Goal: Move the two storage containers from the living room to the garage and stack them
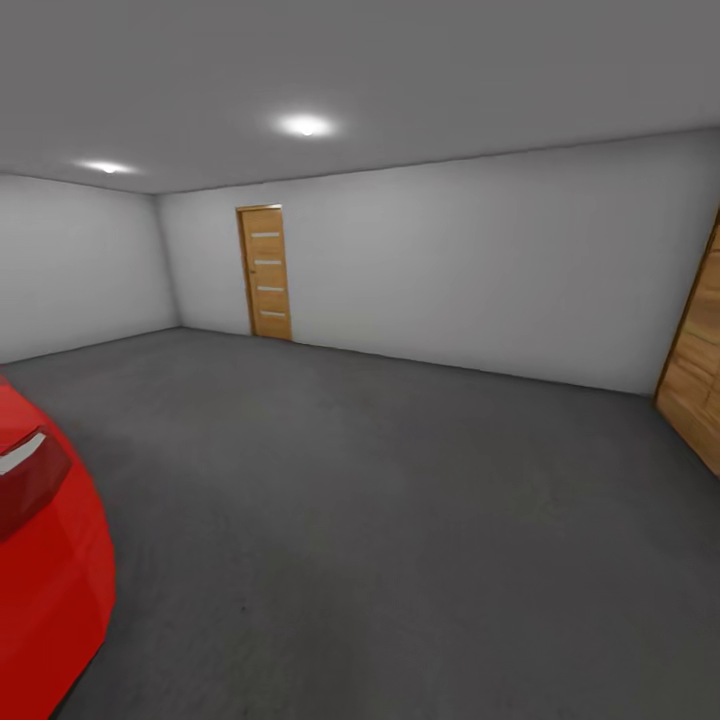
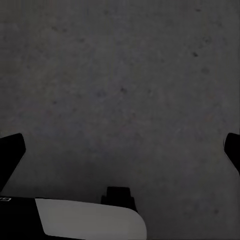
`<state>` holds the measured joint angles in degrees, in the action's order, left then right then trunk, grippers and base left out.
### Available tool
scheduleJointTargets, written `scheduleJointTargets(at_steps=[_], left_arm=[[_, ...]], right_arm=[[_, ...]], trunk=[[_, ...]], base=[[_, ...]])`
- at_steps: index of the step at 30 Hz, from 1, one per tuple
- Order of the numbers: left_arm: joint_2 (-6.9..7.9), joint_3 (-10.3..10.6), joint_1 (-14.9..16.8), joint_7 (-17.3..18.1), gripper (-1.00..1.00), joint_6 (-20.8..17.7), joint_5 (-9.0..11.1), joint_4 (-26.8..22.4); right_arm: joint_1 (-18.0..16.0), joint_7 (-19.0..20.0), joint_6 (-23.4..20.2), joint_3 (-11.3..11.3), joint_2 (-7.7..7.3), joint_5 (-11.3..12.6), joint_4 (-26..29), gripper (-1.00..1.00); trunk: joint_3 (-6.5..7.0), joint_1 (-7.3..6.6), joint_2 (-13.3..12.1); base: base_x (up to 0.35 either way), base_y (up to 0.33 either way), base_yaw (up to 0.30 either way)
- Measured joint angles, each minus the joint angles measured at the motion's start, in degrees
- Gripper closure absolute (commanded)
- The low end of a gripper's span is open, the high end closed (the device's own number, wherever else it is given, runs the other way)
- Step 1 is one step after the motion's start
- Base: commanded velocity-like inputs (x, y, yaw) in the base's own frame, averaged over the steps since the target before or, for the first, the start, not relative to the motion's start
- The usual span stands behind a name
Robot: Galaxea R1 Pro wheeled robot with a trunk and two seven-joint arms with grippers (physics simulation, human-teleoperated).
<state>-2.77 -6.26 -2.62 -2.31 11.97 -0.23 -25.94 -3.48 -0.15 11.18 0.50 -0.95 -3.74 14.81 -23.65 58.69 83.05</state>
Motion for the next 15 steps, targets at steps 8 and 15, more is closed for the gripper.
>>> scheduleJointTargets(at_steps=[8,15], left_arm=[[0.01,0.0,0.0,0.0,-1.0,0.0,0.0,0.0],[0.04,0.0,0.0,0.0,-1.0,0.0,0.0,0.0]], right_arm=[[0.0,0.0,0.0,0.0,0.0,0.0,0.0,-1.0],[0.0,0.0,0.0,0.0,0.0,0.0,0.0,-1.0]], trunk=[[0.0,0.0,0.0],[0.0,0.0,0.0]], base=[[0.327,0.0,0.29],[0.327,0.0,0.291]])
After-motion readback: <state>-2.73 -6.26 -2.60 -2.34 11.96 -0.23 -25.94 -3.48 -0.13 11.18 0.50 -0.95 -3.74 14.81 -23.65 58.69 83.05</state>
